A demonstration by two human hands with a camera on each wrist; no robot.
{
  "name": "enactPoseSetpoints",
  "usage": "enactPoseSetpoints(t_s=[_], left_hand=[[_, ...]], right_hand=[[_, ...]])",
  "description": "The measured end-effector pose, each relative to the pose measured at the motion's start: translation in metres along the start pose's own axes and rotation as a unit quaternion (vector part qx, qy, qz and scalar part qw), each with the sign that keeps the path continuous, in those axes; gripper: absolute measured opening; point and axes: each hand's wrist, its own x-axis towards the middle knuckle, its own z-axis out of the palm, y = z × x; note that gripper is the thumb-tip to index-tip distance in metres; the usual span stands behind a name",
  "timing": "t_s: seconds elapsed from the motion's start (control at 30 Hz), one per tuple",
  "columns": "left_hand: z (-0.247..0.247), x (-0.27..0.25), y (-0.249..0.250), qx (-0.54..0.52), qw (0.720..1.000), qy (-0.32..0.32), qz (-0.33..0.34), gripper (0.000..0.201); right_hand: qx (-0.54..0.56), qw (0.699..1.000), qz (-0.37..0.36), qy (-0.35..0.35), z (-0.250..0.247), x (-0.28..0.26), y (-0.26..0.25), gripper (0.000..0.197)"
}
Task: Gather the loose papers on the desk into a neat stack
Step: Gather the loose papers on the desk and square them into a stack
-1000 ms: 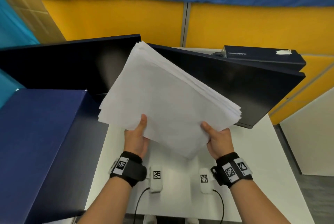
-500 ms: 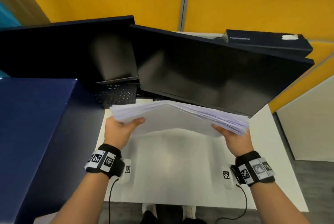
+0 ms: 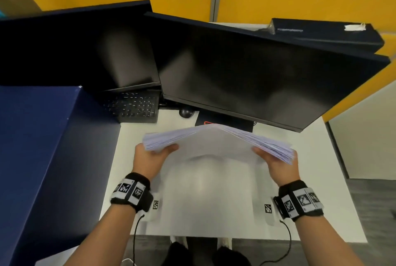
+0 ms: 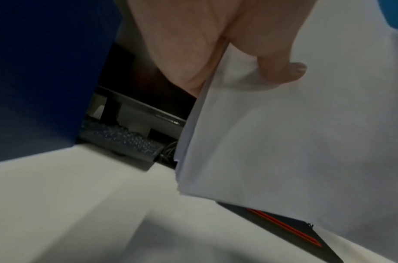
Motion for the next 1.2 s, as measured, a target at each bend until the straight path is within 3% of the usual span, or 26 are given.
enactPoseSetpoints(t_s=[0.07, 0.17, 0.2, 0.27, 0.33, 0.43, 0.5, 0.6, 0.7, 0.8, 0.87, 0.97, 1.1, 1.2], left_hand=[[-0.009, -0.004, 0.001, 0.011, 1.000, -0.016, 0.019, 0.027], [-0.007, -0.003, -0.009, 0.035, 0.996, -0.080, -0.002, 0.038], [-0.004, -0.001, -0.010, 0.061, 0.994, -0.093, -0.006, 0.035], [0.001, 0.003, -0.011, 0.068, 0.995, -0.068, -0.030, 0.034], [0.001, 0.002, -0.002, 0.011, 0.999, -0.009, -0.035, 0.023], [0.002, -0.008, 0.006, -0.013, 0.999, 0.047, 0.024, 0.012], [0.006, -0.018, 0.007, 0.004, 0.997, 0.066, 0.050, 0.011], [0.014, -0.029, 0.003, -0.017, 0.997, 0.067, 0.040, 0.026], [0.017, -0.026, -0.010, -0.037, 0.999, -0.015, -0.026, 0.037], [0.021, -0.017, -0.013, 0.010, 0.997, -0.059, -0.040, 0.020], [0.020, -0.016, -0.009, -0.035, 0.999, -0.016, -0.033, 0.026], [0.019, -0.021, -0.004, -0.110, 0.994, 0.019, -0.010, 0.046], [0.029, -0.024, 0.004, -0.190, 0.978, 0.085, -0.017, 0.021], [0.034, -0.021, 0.015, -0.215, 0.968, 0.119, -0.055, 0.015]], right_hand=[[-0.007, 1.000, -0.010, 0.000, -0.003, 0.000, 0.004, 0.025], [0.008, 0.995, 0.056, -0.077, -0.002, -0.001, 0.028, 0.064], [0.005, 0.993, 0.082, -0.087, 0.002, -0.001, 0.032, 0.063], [-0.005, 0.992, 0.107, -0.068, 0.008, 0.000, 0.029, 0.036], [-0.019, 0.998, 0.049, -0.040, 0.011, 0.001, 0.015, 0.018], [-0.063, 0.992, -0.105, -0.025, 0.006, -0.004, 0.003, 0.024], [-0.082, 0.986, -0.145, -0.001, 0.005, -0.009, 0.006, 0.033], [-0.053, 0.995, -0.080, 0.003, 0.009, -0.013, 0.012, 0.031], [-0.026, 0.999, 0.020, -0.032, 0.012, -0.014, 0.027, 0.036], [-0.055, 0.997, 0.040, -0.032, 0.014, -0.010, 0.033, 0.029], [-0.021, 0.999, 0.049, -0.008, 0.016, -0.008, 0.026, 0.019], [0.043, 0.998, 0.047, 0.021, 0.019, -0.009, 0.016, 0.034], [0.103, 0.990, 0.074, 0.068, 0.026, -0.009, 0.007, 0.050], [0.118, 0.983, 0.094, 0.109, 0.030, -0.005, -0.001, 0.034]])
